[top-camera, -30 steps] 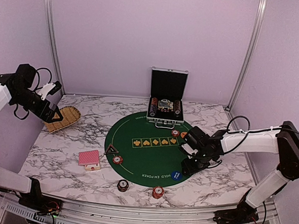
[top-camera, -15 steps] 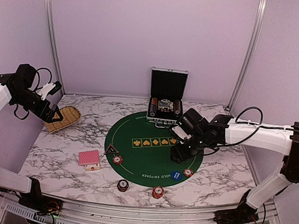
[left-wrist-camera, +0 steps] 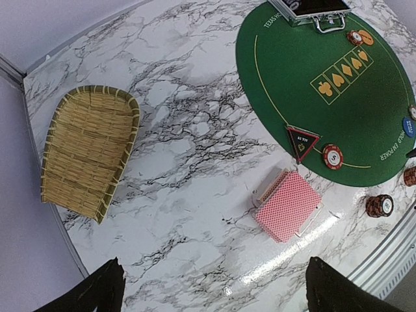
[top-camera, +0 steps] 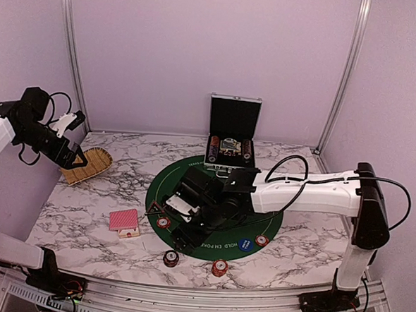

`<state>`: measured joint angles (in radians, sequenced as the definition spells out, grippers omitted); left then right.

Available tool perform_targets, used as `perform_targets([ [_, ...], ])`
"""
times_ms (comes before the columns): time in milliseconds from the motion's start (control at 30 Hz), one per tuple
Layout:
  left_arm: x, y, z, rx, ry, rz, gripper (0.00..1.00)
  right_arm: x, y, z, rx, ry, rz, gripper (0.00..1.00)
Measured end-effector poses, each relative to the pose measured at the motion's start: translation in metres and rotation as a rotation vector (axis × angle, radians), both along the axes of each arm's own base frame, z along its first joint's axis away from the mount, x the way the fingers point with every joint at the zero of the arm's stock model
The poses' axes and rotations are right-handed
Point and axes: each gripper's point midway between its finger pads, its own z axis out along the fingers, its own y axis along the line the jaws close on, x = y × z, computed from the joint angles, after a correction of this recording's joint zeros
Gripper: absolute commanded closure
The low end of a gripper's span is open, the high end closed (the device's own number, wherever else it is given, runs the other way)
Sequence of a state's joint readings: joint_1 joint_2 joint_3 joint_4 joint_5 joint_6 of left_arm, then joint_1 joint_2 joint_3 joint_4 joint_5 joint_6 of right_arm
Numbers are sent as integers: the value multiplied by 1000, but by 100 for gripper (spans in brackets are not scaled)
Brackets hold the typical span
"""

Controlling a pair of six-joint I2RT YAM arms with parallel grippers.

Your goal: Distribute texas hold em gaming equipment

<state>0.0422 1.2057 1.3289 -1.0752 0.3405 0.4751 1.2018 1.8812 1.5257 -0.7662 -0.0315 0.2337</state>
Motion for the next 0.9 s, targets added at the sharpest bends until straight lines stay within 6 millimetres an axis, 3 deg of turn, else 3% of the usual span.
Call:
perform_targets([
  [167,0,0,0,0,-1,0,1,-15,17,-21,-32,28,71,9],
  [433,0,0,1,0,-1,-1,1,-23,21,-37,-58,57,114,9],
  [633,0,0,4,1,-7,0,1,-21,36,-42,-46,61,143,19],
  [900,1,0,5,2,-10,-1,1,-23,38,-56,-69,78,160,27],
])
